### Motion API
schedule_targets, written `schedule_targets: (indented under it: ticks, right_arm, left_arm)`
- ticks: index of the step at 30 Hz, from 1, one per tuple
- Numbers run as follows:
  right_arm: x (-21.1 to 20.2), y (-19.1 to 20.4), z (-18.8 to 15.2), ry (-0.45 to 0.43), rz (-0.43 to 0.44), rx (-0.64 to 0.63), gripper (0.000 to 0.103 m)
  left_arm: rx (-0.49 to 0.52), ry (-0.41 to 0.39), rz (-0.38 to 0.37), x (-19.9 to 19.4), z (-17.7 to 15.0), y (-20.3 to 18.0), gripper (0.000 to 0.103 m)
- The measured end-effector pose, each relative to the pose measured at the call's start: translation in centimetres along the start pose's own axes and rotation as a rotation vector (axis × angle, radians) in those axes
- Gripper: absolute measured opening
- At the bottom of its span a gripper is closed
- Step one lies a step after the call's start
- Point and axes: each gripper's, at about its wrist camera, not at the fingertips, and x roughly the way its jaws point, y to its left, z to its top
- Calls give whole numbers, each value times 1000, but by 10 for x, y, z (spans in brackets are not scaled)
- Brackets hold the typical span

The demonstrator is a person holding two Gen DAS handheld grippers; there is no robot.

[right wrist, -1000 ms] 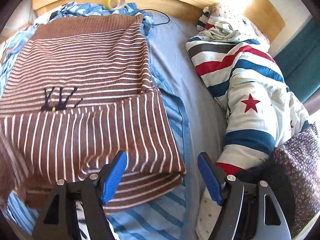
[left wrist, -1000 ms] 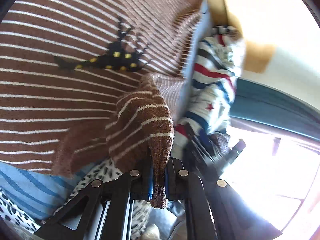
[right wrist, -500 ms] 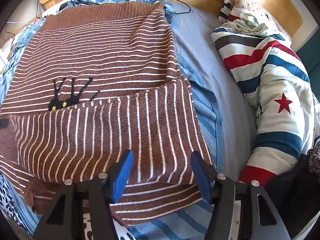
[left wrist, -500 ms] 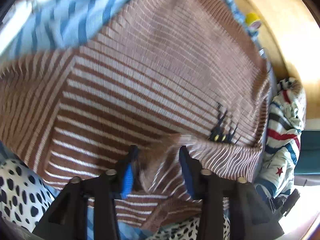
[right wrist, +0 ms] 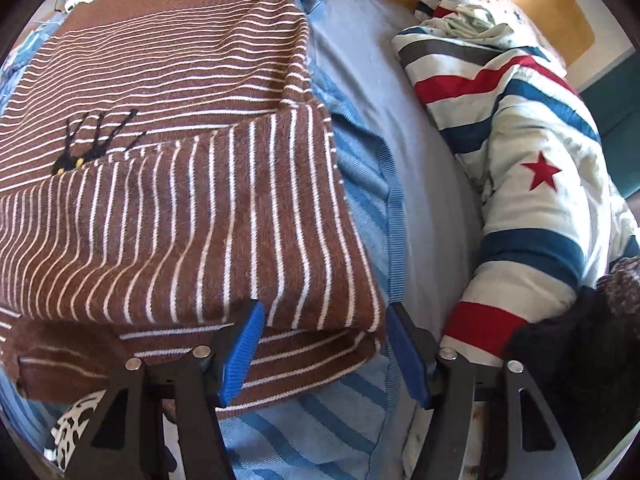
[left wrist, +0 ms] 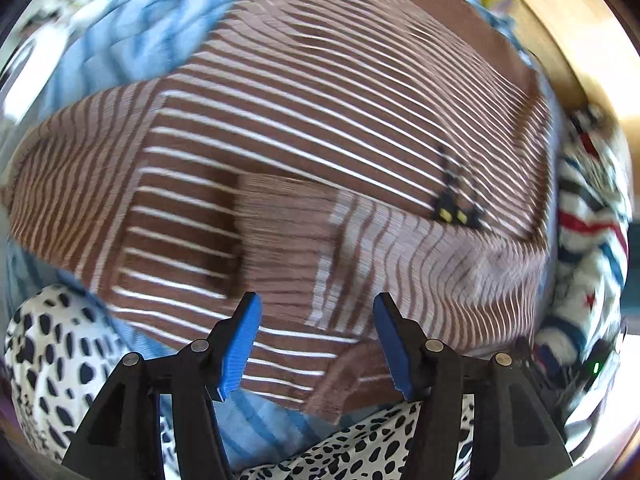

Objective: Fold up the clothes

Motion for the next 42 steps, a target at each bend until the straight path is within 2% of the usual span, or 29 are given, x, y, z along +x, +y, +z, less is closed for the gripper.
schedule_targets:
  ticks: [1,3,5,6,8,10,11,12,15,16,18,20,23,25,26,28,30,34,36,38,40,41,42]
  right_arm:
    - [0,0,0,0,21,-6,60]
    - [0,2,1,-10,57,-26,50]
    - [2,4,3,-25,27,-54,48]
    - [5,4,5,-28,-10,-68,46]
    - [23,-3,7,5,-167,-83,41]
    - [43,-22,6,38,-324,-61,39]
    - [50,-34,3,81,-344,-28,33]
    - [54,-47,1,113,-340,8,32]
    - [32,-68,-10,75,-49,141,39]
    - [22,-68,-14,47,9,150,39]
    - [7,-62,-19,-15,31,120,47]
    - [3,-59,-23,-38,27,117,48]
    - [-2,-59,-29,-63,48,145,48]
    - [-7,-65,-35,-88,114,177,57]
    - [-8,-67,-39,-99,136,186,63]
    - [-9,-65,-46,-108,113,163,65]
    - [-3,-61,-48,-91,98,112,65]
    - [1,-41,-45,-107,81,18,65]
    - [5,-28,-42,-118,48,-36,65]
    - [13,-16,-37,-128,-32,-88,64]
    - [25,-10,-31,-126,-101,-115,59]
    - [28,-11,-31,-137,-129,-106,51]
    - [30,-16,-28,-149,-146,-78,48]
  left_arm:
    - [36,-20,-15,1,-4,-10,59]
    - [121,-64,-36,5,-12,-32,59]
    - [189,-70,-15,7,-16,-44,58]
    - [211,-53,16,14,-17,-49,55]
    - [207,-5,48,25,-17,-52,55]
    - [162,41,17,32,-14,-43,55]
    - [141,52,12,33,-13,-37,55]
    - [121,60,11,34,-11,-31,55]
    - [71,80,24,38,-6,-15,55]
    - [57,89,32,40,-5,-11,55]
    - [25,96,15,39,-3,-7,55]
    - [3,88,-36,34,-3,-6,55]
    - [-36,71,-245,19,-4,-6,55]
    - [-91,78,-410,13,-6,-5,60]
    - [-118,83,-471,12,-8,-6,61]
    - [-141,90,-532,-5,-9,-4,62]
    - [-136,81,-505,-14,-11,0,62]
    - [-85,66,-359,-10,-17,-9,62]
    - [-76,84,-337,2,-17,-11,62]
    - [-88,98,-333,14,-16,-12,62]
    - [-95,96,-324,18,-16,-13,62]
    - [-98,94,-318,19,-16,-14,62]
    - [-98,89,-312,19,-16,-13,62]
